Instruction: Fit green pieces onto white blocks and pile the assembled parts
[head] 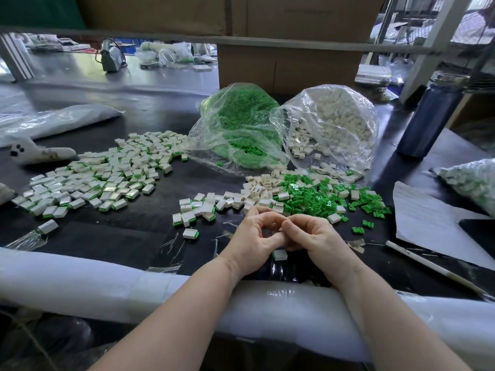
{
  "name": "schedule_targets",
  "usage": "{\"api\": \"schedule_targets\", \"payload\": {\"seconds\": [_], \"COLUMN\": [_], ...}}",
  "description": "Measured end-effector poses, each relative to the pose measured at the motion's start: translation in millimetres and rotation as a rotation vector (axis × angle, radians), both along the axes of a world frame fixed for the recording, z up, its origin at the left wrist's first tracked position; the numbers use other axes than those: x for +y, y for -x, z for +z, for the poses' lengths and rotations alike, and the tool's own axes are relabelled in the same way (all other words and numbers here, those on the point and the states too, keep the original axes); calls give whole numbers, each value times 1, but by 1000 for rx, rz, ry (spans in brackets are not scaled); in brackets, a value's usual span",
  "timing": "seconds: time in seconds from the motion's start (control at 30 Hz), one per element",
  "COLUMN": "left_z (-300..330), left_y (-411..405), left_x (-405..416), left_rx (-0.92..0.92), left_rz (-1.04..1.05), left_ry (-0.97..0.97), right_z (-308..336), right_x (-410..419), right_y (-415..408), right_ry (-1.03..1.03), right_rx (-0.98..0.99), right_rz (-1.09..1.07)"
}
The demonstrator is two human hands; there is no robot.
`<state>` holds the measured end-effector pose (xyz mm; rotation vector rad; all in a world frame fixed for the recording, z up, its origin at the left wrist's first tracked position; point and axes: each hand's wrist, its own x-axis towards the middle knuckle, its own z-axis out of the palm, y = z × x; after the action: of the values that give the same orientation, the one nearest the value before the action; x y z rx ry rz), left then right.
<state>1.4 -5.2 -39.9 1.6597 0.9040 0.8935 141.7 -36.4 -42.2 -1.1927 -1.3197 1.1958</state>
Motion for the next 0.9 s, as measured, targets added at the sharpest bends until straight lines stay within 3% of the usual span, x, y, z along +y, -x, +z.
{"api": "schedule_targets", "payload": {"seconds": [0.4, 0.9], "left_z": [-1, -4], "left_y": [-2, -3], "left_x": [-1, 1], "left_rx": [133, 161], "left_rz": [-70, -89], "left_ry": [-109, -140], "right_z": [4, 6], "right_x": [-4, -5], "right_y": [0, 1], "right_ry": [7, 38], "right_rx": [51, 79], "right_rz": [-57, -96]}}
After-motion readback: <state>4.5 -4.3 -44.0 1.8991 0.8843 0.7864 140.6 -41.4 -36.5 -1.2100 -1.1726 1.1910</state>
